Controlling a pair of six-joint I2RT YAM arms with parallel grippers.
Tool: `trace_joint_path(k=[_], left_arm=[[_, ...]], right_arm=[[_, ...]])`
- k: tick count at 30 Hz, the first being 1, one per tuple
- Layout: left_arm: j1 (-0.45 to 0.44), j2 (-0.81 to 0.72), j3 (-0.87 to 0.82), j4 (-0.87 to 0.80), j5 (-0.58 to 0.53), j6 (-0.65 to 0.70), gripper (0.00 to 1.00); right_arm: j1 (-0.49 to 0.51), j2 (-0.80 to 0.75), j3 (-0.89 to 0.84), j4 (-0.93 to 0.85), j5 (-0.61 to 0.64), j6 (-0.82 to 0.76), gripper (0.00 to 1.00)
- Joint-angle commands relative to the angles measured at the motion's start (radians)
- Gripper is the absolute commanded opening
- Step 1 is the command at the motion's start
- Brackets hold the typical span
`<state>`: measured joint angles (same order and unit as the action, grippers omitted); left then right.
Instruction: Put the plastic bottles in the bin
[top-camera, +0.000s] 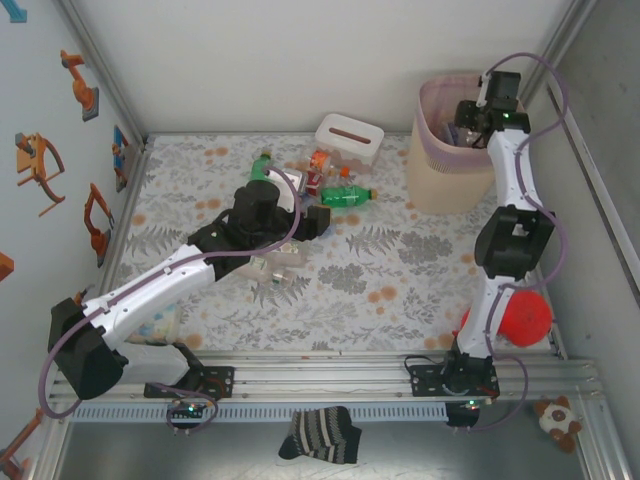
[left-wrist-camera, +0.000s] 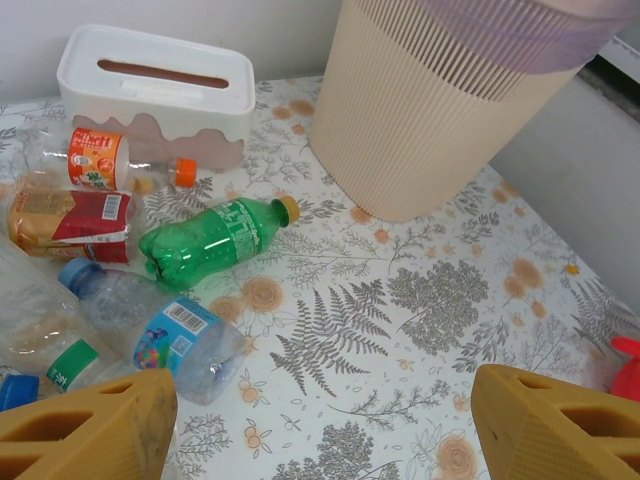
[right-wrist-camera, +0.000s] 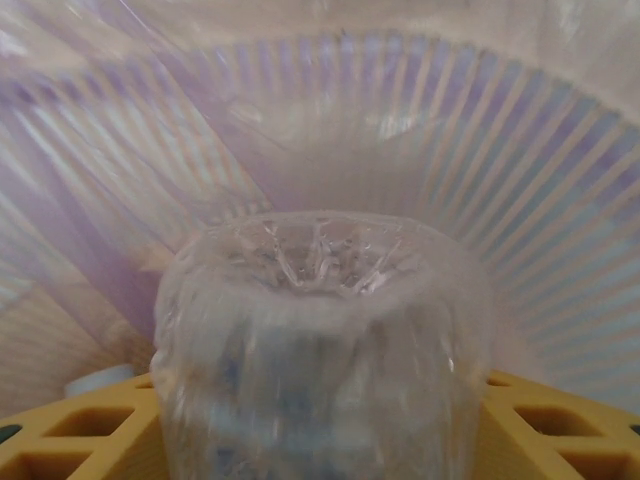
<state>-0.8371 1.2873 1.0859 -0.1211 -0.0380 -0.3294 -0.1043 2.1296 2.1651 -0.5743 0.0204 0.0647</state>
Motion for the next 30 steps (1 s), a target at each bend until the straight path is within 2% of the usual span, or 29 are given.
trace_joint_path(k=[1, 4, 12, 21, 30], left_arm=[[0.004, 0.007, 0.018, -0.003, -0.010, -0.014, 0.77], [0.004, 0.003, 0.013, -0.002, -0.017, -0.017, 0.77], [0.004, -0.001, 0.011, -0.007, -0.019, -0.015, 0.77], [0.025, 0.033, 0.051, -0.068, -0.051, -0.049, 0.77], [0.061, 0.121, 0.176, -0.277, -0.099, -0.072, 0.78]], right_arm=[[-0.006, 0.046, 0.054, -0.094, 0.014, -0.013, 0.62], [-0.006, 0.073, 0.087, -0.138, 0.018, -0.011, 0.64], [-0.005, 0.041, 0.143, -0.181, 0.021, -0.012, 0.79], [-0.004, -0.077, 0.162, -0.194, -0.016, 0.002, 0.79], [-0.001, -0.229, 0.100, -0.183, -0.068, 0.029, 0.78]])
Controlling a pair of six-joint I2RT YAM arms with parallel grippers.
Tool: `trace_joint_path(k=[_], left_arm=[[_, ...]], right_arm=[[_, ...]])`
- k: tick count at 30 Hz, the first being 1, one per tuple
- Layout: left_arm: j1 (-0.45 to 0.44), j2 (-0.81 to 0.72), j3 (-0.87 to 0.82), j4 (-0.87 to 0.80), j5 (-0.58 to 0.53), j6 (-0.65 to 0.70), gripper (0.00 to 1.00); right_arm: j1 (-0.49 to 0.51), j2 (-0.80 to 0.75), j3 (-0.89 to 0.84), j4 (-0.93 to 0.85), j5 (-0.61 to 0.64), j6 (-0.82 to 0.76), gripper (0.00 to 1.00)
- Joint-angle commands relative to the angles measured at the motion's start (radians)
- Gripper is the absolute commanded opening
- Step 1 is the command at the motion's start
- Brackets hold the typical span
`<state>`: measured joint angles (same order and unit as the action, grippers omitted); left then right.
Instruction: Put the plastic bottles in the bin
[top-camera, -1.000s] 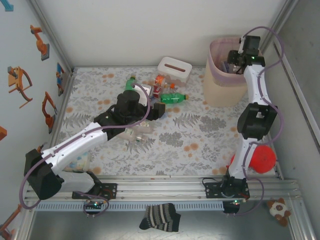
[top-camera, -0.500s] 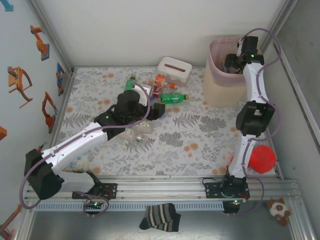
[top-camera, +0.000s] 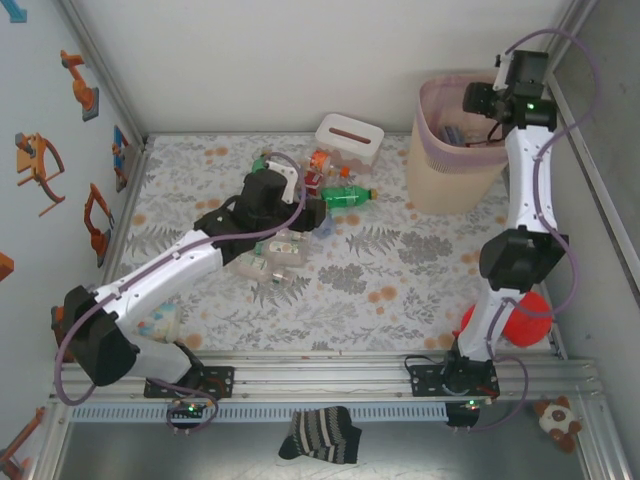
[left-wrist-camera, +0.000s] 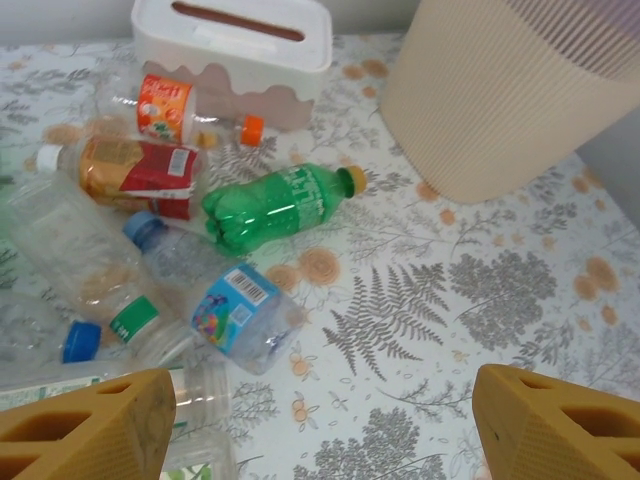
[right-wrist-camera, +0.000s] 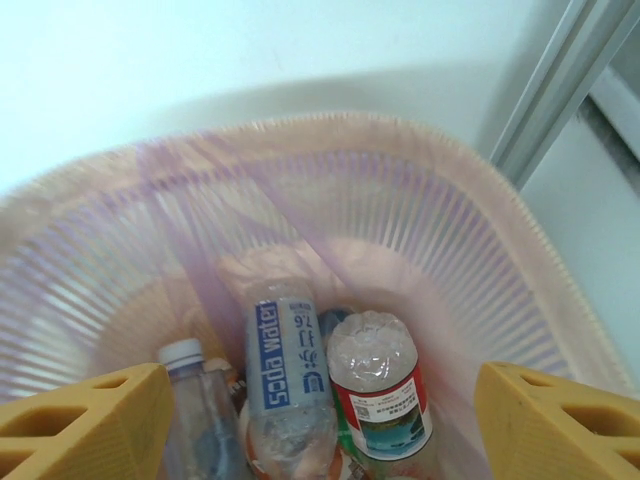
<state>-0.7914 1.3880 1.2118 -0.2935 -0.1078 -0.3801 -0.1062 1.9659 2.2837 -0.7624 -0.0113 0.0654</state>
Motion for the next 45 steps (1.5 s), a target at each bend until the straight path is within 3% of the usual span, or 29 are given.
trace_joint_path(k=[1, 5, 10, 13, 17, 21, 24, 37, 45], left_arm=[[0.022, 0.028, 0.062, -0.130, -0.033, -0.020, 0.78], [0.057, 0.056, 0.109, -0.249, -0.058, -0.026, 0.78], [0.100, 0.079, 0.138, -0.389, -0.166, -0.130, 0.77], [0.119, 0.077, 0.110, -0.439, -0.277, -0.305, 0.77], [0.132, 0.088, 0.085, -0.568, -0.397, -0.658, 0.72], [0.168, 0.123, 0.047, -0.638, -0.325, -0.897, 0.69], [0.192, 0.150, 0.006, -0.624, -0.261, -0.980, 0.65], [0.242, 0.225, -0.090, -0.593, -0.109, -1.176, 0.70], [0.249, 0.254, -0.118, -0.520, -0.045, -1.188, 0.73]], right_arm=[[0.002, -0.084, -0.032, 0.008, -0.049, 0.030, 0.78], [0.015, -0.159, -0.104, 0.027, -0.118, 0.039, 0.77], [0.037, -0.265, -0.229, 0.065, -0.179, 0.086, 0.77], [0.065, -0.334, -0.326, 0.110, -0.204, 0.108, 0.76], [0.103, -0.393, -0.395, 0.112, -0.210, 0.119, 0.76], [0.123, -0.445, -0.459, 0.132, -0.220, 0.135, 0.76], [0.129, -0.473, -0.496, 0.144, -0.226, 0.143, 0.76], [0.131, -0.494, -0.537, 0.134, -0.236, 0.144, 0.76], [0.137, -0.495, -0.535, 0.132, -0.236, 0.146, 0.76]])
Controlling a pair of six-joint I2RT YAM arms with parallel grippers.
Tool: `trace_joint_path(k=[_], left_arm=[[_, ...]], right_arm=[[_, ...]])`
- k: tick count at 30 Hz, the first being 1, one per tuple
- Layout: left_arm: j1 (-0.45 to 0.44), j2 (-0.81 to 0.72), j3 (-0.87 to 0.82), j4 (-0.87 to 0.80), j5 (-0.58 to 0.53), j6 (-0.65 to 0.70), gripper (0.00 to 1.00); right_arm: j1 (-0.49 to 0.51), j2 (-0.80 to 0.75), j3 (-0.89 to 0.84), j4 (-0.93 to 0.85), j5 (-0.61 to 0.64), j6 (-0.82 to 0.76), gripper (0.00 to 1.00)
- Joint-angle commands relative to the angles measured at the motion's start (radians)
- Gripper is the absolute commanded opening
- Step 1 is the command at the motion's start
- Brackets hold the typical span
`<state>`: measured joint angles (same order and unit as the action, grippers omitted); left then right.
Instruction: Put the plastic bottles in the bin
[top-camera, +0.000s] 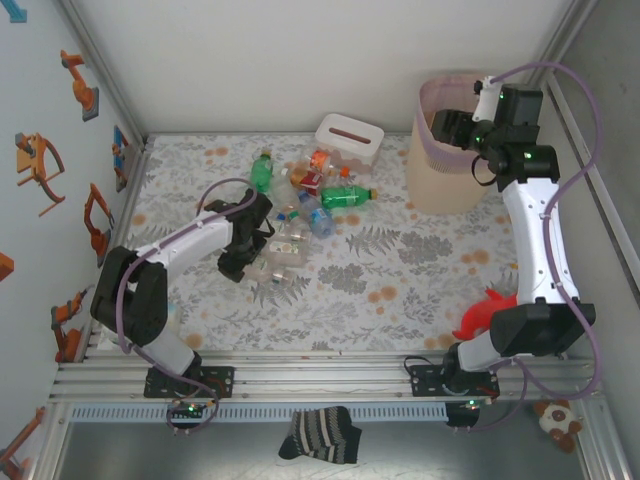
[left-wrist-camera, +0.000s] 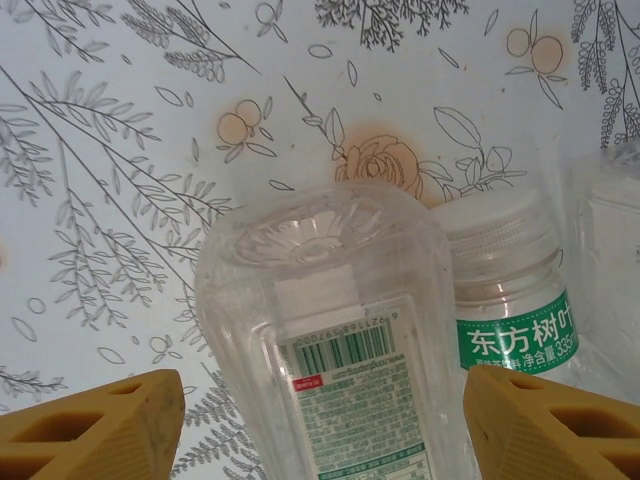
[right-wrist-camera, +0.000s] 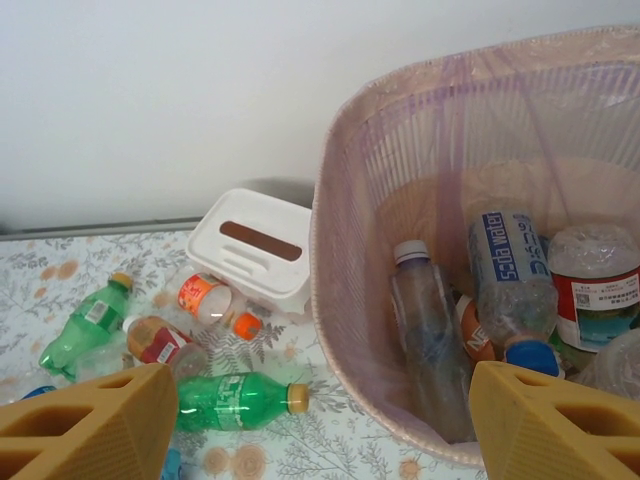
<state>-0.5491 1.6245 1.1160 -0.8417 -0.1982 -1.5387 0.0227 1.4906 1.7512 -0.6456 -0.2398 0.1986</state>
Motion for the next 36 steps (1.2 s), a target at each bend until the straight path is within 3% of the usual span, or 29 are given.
trace_joint_path(k=[1, 17, 28, 36], left_arm=[[0.009, 0.022, -0.033, 0.055, 0.062, -0.031, 0.72], [0.037, 0.045, -0.088, 0.088, 0.050, -0.046, 0.69], [0.048, 0.000, -0.110, 0.078, 0.026, -0.038, 0.59], [0.049, -0.111, -0.110, 0.084, -0.015, 0.023, 0.54]], right_arm=[[0.008, -0.020, -0.001, 0.015, -0.007, 0.012, 0.76], [0.017, -0.035, -0.005, -0.004, -0.008, 0.011, 0.76], [0.049, -0.056, -0.023, -0.025, -0.011, 0.009, 0.75], [0.104, -0.056, -0.041, -0.021, -0.205, 0.012, 0.74]])
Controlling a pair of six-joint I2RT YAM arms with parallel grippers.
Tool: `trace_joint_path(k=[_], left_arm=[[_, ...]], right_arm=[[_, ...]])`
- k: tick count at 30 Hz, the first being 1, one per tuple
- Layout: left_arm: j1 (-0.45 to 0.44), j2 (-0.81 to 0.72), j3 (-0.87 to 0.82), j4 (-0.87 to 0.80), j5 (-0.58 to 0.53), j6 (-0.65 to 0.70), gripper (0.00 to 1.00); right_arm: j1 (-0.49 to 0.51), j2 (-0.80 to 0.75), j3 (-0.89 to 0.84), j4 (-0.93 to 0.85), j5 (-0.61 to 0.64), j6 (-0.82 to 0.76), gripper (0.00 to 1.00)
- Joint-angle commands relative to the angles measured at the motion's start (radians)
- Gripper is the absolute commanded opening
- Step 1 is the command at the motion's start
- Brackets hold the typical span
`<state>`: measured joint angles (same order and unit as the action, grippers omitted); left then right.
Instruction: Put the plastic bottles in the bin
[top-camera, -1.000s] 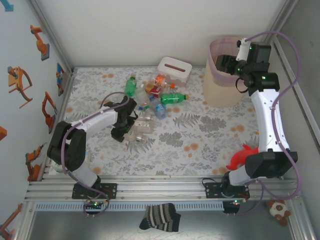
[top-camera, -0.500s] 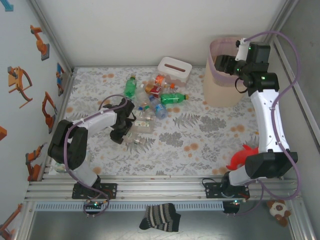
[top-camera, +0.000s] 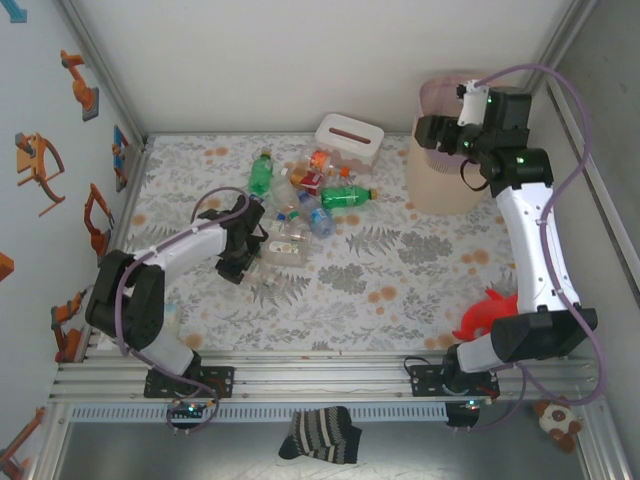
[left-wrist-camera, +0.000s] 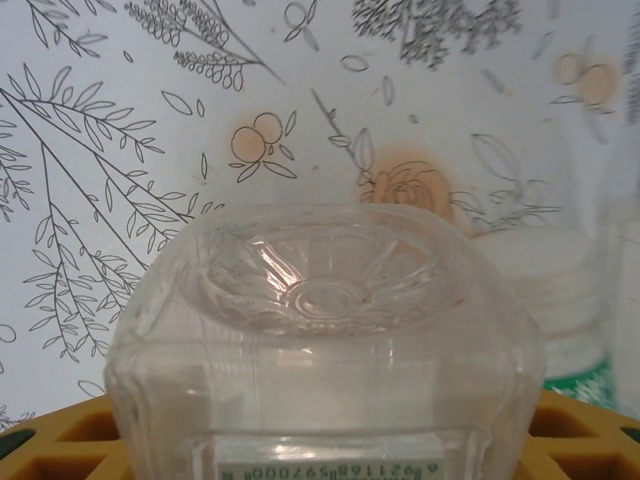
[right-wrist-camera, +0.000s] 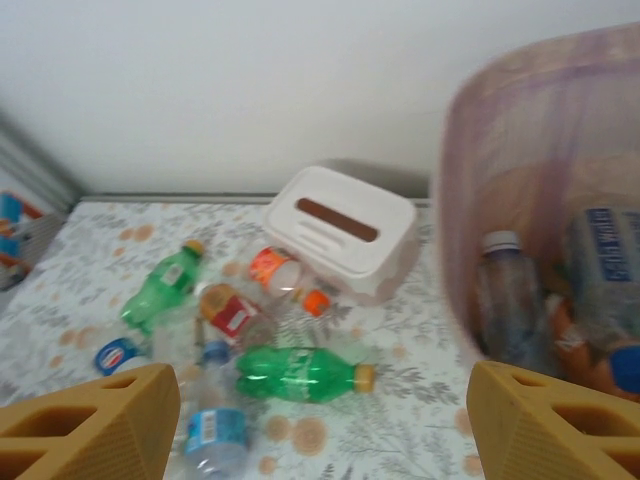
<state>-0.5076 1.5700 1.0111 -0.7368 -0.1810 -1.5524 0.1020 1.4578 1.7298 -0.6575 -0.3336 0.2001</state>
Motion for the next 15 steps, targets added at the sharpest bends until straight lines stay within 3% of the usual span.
trace_joint_path(k=[1, 10, 15], left_arm=[[0.007, -0.077, -0.005, -0.015, -0.035, 0.051, 0.53], [0.006, -0.261, -0.015, 0.211, -0.007, 0.330, 0.48], [0.007, -0.271, 0.026, 0.362, 0.128, 0.527, 0.49]], right_arm=[[0.039, -0.024, -0.027, -0.004, -0.138, 0.009, 0.75], [0.192, -0.018, -0.111, 0.068, -0.302, 0.009, 0.74], [0.300, -0.003, -0.164, 0.111, -0.340, 0.009, 0.74]])
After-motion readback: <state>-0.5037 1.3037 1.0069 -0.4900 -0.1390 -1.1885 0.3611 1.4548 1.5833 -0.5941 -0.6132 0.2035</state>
